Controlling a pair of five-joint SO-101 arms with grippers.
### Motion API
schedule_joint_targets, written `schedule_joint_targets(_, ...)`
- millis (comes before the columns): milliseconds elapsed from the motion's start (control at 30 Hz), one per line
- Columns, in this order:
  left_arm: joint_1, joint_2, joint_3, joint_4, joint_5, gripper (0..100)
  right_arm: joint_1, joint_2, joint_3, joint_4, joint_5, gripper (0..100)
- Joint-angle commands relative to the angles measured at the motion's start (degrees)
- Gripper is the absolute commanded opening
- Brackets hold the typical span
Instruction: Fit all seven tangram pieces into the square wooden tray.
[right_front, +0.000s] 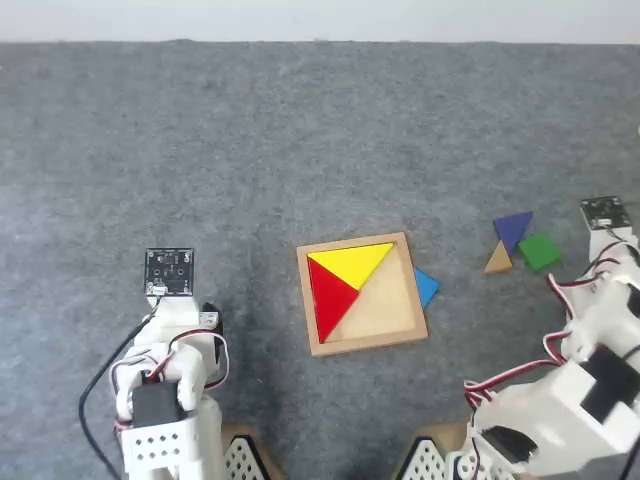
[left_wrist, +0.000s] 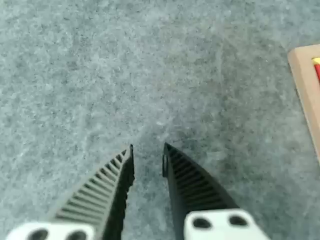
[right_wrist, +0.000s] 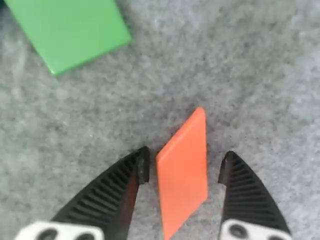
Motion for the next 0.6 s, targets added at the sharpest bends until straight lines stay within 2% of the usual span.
schedule_joint_targets(0, -0.3, -1.1, -0.7, 0.2, -0.1, 9, 1.3, 1.8, 1.2, -0.5, 3.7, 9.4)
schedule_joint_targets(267, -0.3, -1.1, -0.7, 0.2, -0.1, 9, 1.5, 4.9, 1.2, -0.5, 5.1, 6.4)
schedule_joint_targets(400, -0.3, -1.1, -0.7, 0.2, -0.1, 9, 1.3, 2.8, 0.1, 0.4, -1.9, 5.4)
schedule_joint_targets(567, -0.2, -1.1, -0.7, 0.2, -0.1, 9, -4.1, -6.0, -4.7, 13.9, -6.8, 5.1)
